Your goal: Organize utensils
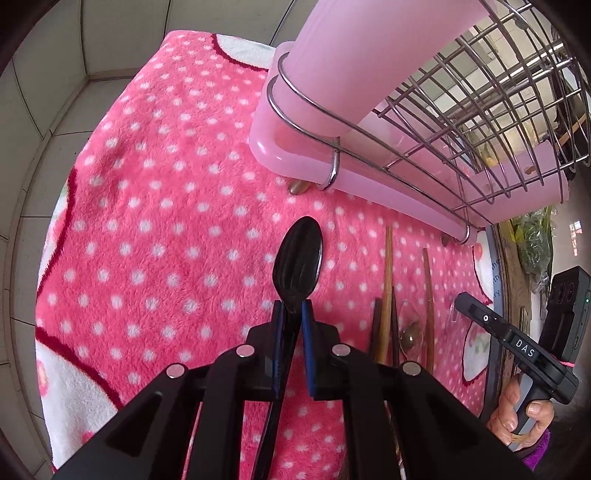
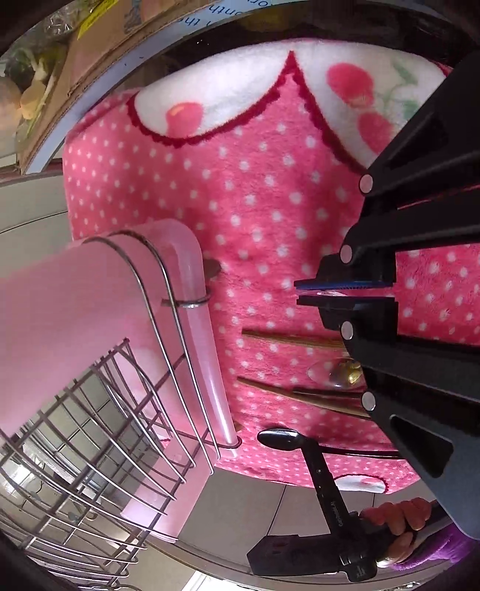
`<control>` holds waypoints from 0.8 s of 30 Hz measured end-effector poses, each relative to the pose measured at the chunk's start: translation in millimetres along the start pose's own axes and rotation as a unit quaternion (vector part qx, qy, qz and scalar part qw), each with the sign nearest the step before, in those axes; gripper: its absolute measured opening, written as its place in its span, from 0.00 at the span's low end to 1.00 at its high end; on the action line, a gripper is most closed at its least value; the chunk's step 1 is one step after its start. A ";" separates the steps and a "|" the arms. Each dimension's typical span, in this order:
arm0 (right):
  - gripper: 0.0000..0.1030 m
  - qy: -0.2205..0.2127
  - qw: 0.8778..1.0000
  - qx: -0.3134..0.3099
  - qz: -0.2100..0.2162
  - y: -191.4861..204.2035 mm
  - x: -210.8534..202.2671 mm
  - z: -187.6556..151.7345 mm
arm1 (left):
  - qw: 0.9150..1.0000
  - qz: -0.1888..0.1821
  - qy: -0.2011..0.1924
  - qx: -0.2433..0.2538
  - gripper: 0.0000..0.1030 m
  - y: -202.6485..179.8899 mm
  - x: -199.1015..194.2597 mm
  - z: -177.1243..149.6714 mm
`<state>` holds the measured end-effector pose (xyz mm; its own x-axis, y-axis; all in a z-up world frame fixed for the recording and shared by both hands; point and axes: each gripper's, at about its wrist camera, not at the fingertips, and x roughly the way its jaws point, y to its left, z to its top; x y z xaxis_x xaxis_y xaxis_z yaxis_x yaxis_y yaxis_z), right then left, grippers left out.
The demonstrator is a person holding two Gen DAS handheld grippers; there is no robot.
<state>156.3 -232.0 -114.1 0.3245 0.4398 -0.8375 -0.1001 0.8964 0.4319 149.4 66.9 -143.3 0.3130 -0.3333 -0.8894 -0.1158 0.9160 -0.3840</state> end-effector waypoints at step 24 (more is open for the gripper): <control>0.03 -0.158 0.983 -0.087 -0.043 33.8 -109.1 9.5 | 0.995 -0.058 -0.077 0.032 0.03 -22.8 -48.9 -2.9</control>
<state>126.4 -250.2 -4.9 0.6122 0.3476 -0.7102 -0.2108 0.9374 0.2771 134.0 61.8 -91.8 0.4616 -0.4034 -0.7900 -0.0122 0.8876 -0.4604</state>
